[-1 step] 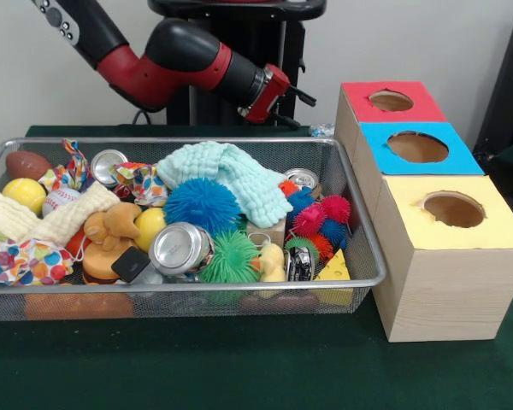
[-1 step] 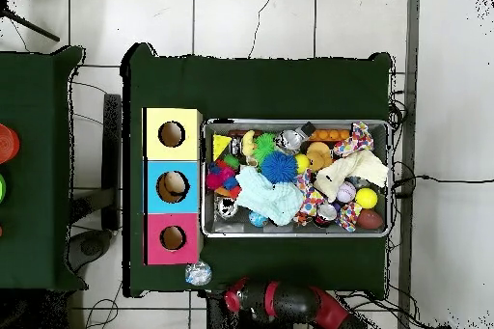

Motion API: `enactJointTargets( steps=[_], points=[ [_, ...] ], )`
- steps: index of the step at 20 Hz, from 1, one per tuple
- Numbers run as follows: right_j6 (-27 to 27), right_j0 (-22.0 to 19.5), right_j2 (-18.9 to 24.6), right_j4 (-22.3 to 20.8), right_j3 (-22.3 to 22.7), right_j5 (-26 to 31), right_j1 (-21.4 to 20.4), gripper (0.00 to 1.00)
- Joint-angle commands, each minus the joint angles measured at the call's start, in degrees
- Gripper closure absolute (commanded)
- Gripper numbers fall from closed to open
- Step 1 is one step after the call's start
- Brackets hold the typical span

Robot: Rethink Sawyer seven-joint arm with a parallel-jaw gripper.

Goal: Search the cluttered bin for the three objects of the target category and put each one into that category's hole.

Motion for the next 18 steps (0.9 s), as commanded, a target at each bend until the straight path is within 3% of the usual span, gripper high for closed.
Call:
enactJointTargets(
  steps=[1, 18],
  points=[
    [0.9, -2.5, -2.5, 0.2, -13.0, -8.1, 5.4, 0.00],
    [10.2, -7.0, -6.1, 1.8, -12.7, -20.6, 10.0, 0.00]
  ],
)
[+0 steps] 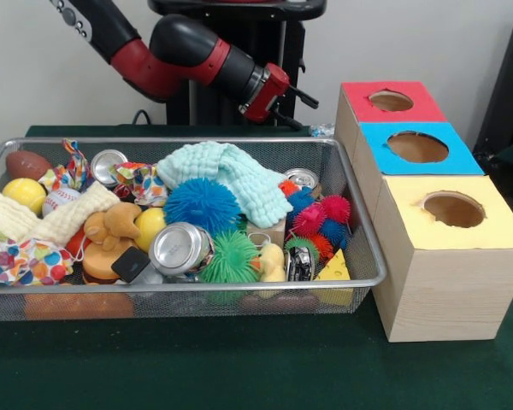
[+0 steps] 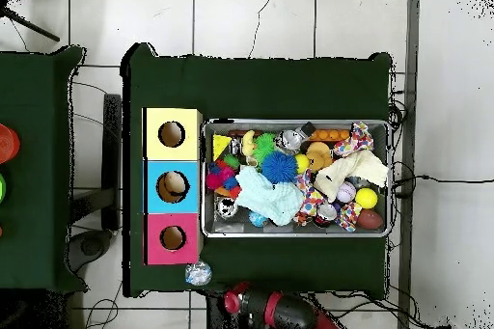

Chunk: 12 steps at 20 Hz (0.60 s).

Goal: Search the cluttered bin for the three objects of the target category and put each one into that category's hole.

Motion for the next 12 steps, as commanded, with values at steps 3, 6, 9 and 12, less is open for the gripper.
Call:
enactJointTargets(
  steps=[3, 6, 9, 12],
  points=[
    [10.3, -1.0, -2.1, 1.9, -12.9, -14.0, 6.6, 0.00],
    [9.4, -2.9, -3.1, 2.1, -13.2, -15.9, 8.6, 0.00],
    [7.3, -5.3, -4.1, 2.5, -14.1, -16.6, 11.0, 0.00],
    [7.2, -6.3, -5.0, 2.2, -13.8, -18.6, 11.9, 0.00]
  ],
)
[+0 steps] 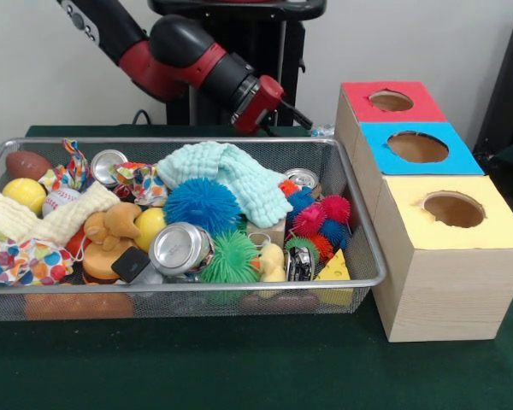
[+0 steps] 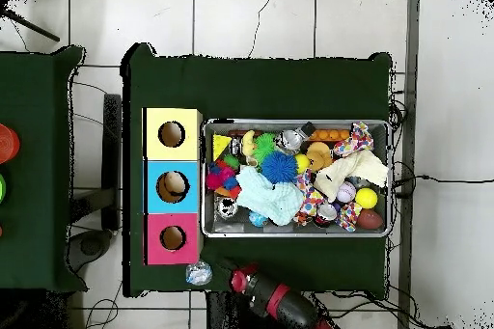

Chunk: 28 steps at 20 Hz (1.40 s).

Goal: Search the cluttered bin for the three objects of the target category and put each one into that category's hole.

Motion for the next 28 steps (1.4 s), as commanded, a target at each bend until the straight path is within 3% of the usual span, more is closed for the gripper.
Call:
enactJointTargets(
  steps=[1, 12, 17, 23, 28],
  points=[
    [7.2, -2.0, -6.4, -2.0, -13.6, -5.8, 8.3, 0.00],
    [6.0, 2.1, -6.9, 1.2, -10.7, -3.3, 5.2, 0.00],
    [2.8, 6.7, -6.6, 2.6, -9.5, 2.4, 1.8, 0.00],
    [-3.3, 10.2, -5.2, 2.5, -9.8, 9.6, -0.4, 0.00],
    [-4.9, 12.1, -4.5, 2.3, -10.3, 13.7, -1.0, 0.00]
  ],
)
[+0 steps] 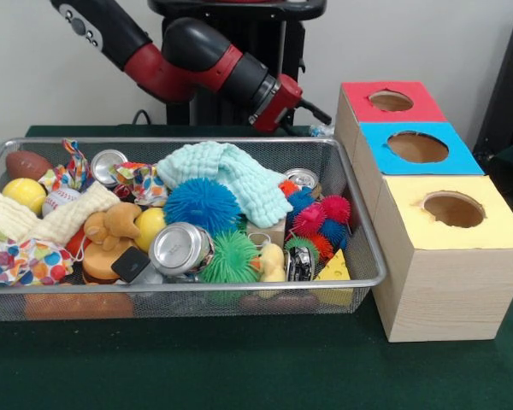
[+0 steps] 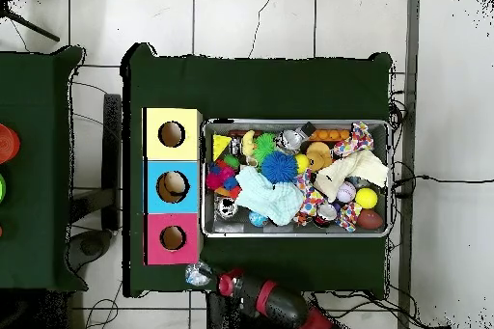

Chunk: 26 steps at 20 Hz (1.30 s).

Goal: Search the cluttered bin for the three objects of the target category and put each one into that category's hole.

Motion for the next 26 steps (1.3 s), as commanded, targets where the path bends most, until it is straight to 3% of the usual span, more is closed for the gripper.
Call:
enactJointTargets(
  steps=[1, 8, 9, 15, 26],
  points=[
    [-5.1, 3.0, -4.1, 0.6, -10.9, 10.6, 0.9, 0.00],
    [-8.4, 3.2, -2.7, -1.4, -11.4, 13.7, 1.1, 0.00],
    [-9.0, 2.0, -2.4, -1.8, -11.6, 13.4, 1.9, 1.00],
    [-9.7, 1.8, -1.2, -3.9, -10.8, 11.6, 1.3, 1.00],
    [-9.0, 0.5, -0.7, -3.5, -11.1, 11.0, 1.9, 1.00]
  ],
)
